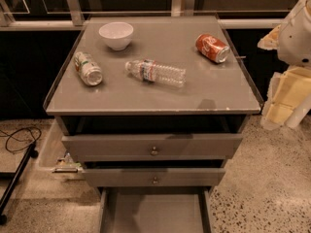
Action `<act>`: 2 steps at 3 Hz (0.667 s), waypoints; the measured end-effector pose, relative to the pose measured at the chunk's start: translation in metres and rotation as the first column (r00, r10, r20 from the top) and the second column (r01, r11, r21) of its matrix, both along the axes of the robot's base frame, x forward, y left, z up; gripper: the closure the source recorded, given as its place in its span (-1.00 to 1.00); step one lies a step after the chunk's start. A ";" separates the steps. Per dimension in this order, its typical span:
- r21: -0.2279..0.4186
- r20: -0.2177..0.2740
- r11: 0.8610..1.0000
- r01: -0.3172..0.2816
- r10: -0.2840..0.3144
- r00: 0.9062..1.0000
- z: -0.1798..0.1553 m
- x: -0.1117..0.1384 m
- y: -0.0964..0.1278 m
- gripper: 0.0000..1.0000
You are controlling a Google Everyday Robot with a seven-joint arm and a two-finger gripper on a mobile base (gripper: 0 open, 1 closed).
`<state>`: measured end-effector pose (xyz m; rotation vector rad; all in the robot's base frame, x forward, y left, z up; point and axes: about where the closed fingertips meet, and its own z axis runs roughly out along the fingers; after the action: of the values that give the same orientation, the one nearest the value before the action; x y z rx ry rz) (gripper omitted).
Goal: Place water bottle into bottom drawer
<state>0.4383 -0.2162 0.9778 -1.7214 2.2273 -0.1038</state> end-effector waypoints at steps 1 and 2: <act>0.010 0.006 1.000 -0.006 0.006 1.000 0.000 0.002 0.004 -1.00; 0.009 0.051 0.999 -0.034 0.034 0.998 0.000 0.019 0.022 -1.00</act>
Offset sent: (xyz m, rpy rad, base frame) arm 0.0470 0.0504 -0.0061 0.0093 -0.1078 0.0832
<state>0.4569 -0.1947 0.9774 -1.7317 2.1581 -0.1273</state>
